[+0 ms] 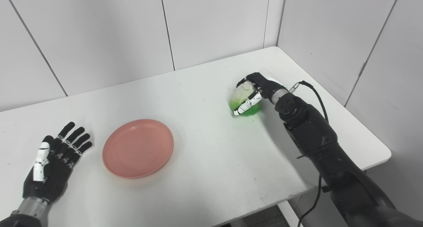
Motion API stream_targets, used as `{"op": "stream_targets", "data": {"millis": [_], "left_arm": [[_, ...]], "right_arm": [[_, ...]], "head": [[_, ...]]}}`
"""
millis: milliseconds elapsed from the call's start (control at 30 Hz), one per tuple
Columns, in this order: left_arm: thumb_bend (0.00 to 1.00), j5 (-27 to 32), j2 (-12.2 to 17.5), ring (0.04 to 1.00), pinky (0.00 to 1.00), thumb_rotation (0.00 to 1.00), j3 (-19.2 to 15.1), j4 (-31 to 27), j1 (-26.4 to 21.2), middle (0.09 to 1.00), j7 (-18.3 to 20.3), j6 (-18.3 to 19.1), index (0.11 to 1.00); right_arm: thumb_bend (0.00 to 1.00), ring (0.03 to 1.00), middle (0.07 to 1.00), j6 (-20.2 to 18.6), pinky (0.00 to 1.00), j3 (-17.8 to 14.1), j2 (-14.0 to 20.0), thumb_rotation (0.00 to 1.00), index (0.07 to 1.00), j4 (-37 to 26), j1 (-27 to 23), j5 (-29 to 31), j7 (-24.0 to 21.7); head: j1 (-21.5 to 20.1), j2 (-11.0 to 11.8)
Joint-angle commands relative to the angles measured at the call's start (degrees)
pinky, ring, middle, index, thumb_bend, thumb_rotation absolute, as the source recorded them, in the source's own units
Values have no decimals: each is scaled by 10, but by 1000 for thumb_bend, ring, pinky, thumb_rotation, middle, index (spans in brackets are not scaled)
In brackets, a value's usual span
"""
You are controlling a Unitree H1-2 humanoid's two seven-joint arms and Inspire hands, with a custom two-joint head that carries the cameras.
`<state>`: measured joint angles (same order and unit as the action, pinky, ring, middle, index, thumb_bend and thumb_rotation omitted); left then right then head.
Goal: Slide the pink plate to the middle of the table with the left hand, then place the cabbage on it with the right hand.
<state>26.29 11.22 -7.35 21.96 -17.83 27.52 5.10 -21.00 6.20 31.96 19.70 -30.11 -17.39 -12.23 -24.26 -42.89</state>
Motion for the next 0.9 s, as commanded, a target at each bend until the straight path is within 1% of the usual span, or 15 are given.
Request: {"op": "stream_targets", "data": {"millis": [0, 233, 400, 500, 533, 567, 600, 633, 667, 700, 733, 800, 867], "left_arm": [[480, -15, 0, 849, 846, 884, 7, 19, 29, 859, -13, 25, 861], [494, -13, 1, 855, 855, 872, 9, 16, 30, 866, -13, 26, 864], [487, -12, 0, 851, 849, 874, 9, 23, 29, 863, -12, 23, 868], [499, -13, -1, 849, 847, 864, 9, 19, 30, 860, -14, 24, 864], [502, -12, -2, 850, 850, 855, 9, 17, 31, 860, -15, 25, 862], [502, -12, -2, 851, 851, 852, 9, 15, 31, 860, -16, 26, 861], [499, -13, -2, 851, 854, 856, 10, 13, 31, 860, -17, 27, 861], [497, -15, -2, 851, 852, 865, 11, 11, 32, 859, -19, 28, 861], [496, -16, -2, 850, 851, 869, 11, 9, 32, 859, -21, 29, 860], [493, -16, -2, 853, 852, 878, 11, 8, 32, 861, -22, 29, 860], [493, -16, -2, 853, 853, 879, 12, 10, 32, 861, -21, 28, 860], [484, -14, -2, 851, 853, 900, 13, 14, 30, 860, -19, 25, 865], [483, -14, -3, 851, 853, 895, 13, 15, 29, 859, -20, 24, 864]], "right_arm": [[528, 443, 461, -28, 426, 8, -2, 0, 513, 1, 0, -1, -18], [528, 448, 469, -38, 418, 10, -6, 0, 506, 2, 3, -1, -15], [528, 451, 469, -35, 421, 7, -8, 0, 508, -1, 9, -6, 3], [529, 451, 465, -30, 434, -3, -6, 0, 509, -25, 19, -7, 18], [530, 490, 486, -27, 508, -4, -5, 0, 491, -31, 22, -8, 22], [530, 504, 494, -20, 533, -6, -3, 0, 485, -37, 24, -8, 24], [531, 497, 490, -18, 509, -9, -1, 0, 485, -49, 27, -6, 24], [530, 470, 476, -21, 462, -15, -2, 0, 496, -64, 29, -5, 28], [530, 466, 474, -27, 454, -20, -3, 0, 497, -84, 32, -6, 33], [531, 478, 483, -32, 484, -23, -4, 0, 489, -97, 34, -9, 36], [531, 478, 483, -40, 487, -29, -7, 0, 488, -121, 36, -9, 37], [529, 453, 470, -50, 457, -37, -10, 0, 503, -159, 38, -11, 36], [520, 422, 482, -56, 420, -44, -15, 0, 521, -191, 38, -17, 32]], "head": [[1, 0], [0, -2], [1, -2], [1, -2], [1, -2], [2, -2], [3, -2], [3, -2], [4, -3], [4, -3], [4, -3], [5, -2], [5, -2]]}}
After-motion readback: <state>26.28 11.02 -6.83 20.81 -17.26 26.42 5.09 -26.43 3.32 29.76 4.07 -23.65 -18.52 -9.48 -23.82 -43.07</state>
